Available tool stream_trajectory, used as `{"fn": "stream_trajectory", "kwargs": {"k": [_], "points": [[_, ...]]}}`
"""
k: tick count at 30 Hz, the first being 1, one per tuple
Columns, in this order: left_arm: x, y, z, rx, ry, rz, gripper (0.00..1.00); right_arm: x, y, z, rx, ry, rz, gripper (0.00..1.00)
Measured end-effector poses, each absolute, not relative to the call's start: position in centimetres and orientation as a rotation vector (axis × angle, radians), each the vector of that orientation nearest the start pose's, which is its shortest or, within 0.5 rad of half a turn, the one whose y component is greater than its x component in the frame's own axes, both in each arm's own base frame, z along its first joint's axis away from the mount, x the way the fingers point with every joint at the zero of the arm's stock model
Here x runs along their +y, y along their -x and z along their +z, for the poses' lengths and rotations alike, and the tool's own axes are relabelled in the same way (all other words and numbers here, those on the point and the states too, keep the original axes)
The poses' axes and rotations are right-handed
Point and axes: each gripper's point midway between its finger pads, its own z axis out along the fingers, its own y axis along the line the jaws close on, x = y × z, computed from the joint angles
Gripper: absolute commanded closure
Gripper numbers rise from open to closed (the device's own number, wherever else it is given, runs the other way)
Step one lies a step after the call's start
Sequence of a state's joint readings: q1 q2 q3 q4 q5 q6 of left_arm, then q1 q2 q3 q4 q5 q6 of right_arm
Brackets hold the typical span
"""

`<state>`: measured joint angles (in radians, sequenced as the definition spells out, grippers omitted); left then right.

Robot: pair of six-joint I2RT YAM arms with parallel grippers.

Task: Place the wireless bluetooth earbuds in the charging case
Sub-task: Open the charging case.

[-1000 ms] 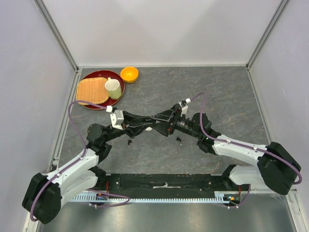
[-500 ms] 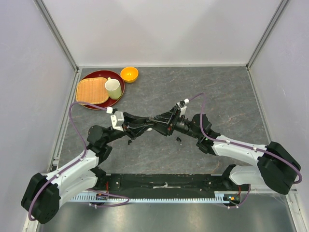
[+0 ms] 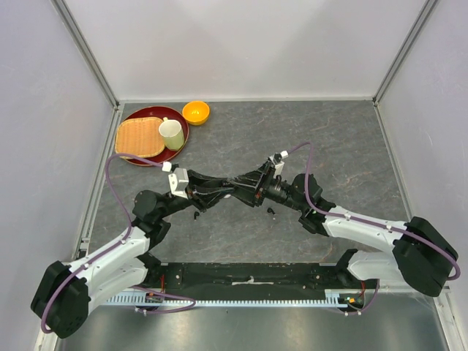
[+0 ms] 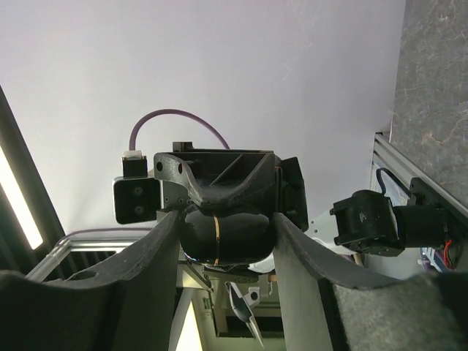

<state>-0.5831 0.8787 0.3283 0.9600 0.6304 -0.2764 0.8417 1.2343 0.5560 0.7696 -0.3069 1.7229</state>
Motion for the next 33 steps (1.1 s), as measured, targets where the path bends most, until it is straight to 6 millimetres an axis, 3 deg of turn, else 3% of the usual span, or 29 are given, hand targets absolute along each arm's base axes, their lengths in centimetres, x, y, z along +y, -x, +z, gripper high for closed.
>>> {"fn": "stream_trajectory", "kwargs": {"k": [9, 27, 33], "points": [[-26.14, -18.74, 28.42, 1.11, -0.752, -1.139, 0.58, 34.89, -18.78, 28.52, 1.905, -0.53, 2.135, 0.98], [-26.26, -18.82, 28.11, 1.143, -0.748, -1.153, 0.58, 34.69, -18.78, 28.79, 1.892, -0.53, 2.129, 1.0], [-26.3, -18.87, 28.01, 1.147, -0.748, -1.155, 0.54, 34.69, -18.81, 28.79, 1.891, -0.532, 2.128, 1.0]]}}
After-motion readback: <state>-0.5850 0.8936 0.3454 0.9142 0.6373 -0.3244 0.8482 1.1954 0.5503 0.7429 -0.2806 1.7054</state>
